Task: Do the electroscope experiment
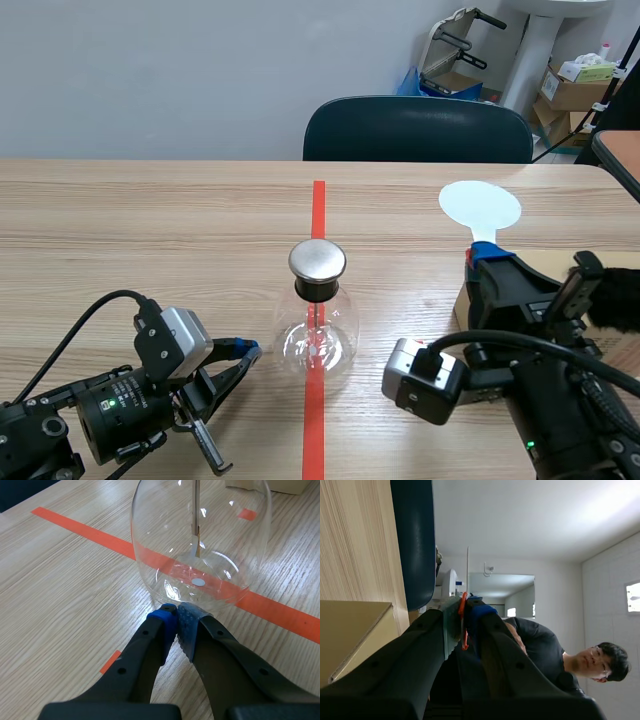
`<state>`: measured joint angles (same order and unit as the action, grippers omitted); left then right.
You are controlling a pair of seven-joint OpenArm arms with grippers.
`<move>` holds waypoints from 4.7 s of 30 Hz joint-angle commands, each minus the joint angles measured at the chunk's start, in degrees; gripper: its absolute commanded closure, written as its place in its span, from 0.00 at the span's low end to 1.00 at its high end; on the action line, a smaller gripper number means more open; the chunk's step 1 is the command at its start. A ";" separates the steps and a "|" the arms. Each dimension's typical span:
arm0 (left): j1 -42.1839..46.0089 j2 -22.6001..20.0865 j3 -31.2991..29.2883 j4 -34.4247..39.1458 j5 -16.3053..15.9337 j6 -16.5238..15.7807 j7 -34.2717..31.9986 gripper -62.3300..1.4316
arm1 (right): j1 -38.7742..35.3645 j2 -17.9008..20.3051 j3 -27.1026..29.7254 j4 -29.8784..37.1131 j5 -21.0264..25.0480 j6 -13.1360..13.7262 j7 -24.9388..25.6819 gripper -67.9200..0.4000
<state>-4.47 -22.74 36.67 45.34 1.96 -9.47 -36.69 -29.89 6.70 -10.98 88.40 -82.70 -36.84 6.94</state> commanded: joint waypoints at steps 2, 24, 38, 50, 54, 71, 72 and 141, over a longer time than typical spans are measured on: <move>-0.28 0.00 -0.48 0.72 -0.20 -0.11 -1.01 0.91 | 0.33 0.44 0.15 0.79 0.39 -0.66 -0.11 0.98; -0.28 0.00 -0.48 0.72 -0.20 -0.11 -0.98 0.91 | 0.33 0.44 0.15 0.79 0.39 -0.66 27.71 0.98; -0.28 0.00 -0.48 0.72 -0.20 -0.11 -0.98 0.91 | 0.35 0.44 0.15 0.79 0.39 -0.66 35.04 0.98; -0.28 0.00 -0.48 0.72 -0.22 -0.11 -0.98 0.91 | 0.35 0.44 0.15 0.79 0.39 -0.66 34.99 0.98; -0.28 0.00 -0.48 0.72 -0.22 -0.11 -0.98 0.91 | 0.35 0.44 0.15 0.79 0.39 -0.66 33.97 0.98; -0.28 0.00 -0.48 0.72 -0.22 -0.11 -0.98 0.91 | 0.35 0.44 0.15 0.79 0.39 -0.66 8.66 0.98; -0.28 0.00 -0.48 0.72 -0.22 -0.11 -0.98 0.91 | 0.35 0.44 0.15 0.79 0.39 -0.66 7.08 0.98; -0.28 -0.02 -0.48 0.72 -0.22 -0.09 -0.94 0.91 | 0.35 0.44 0.15 0.79 0.39 0.39 -1.03 0.98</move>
<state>-4.47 -22.74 36.67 45.34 1.96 -9.47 -36.69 -29.89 6.68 -11.00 88.40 -82.70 -35.64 5.91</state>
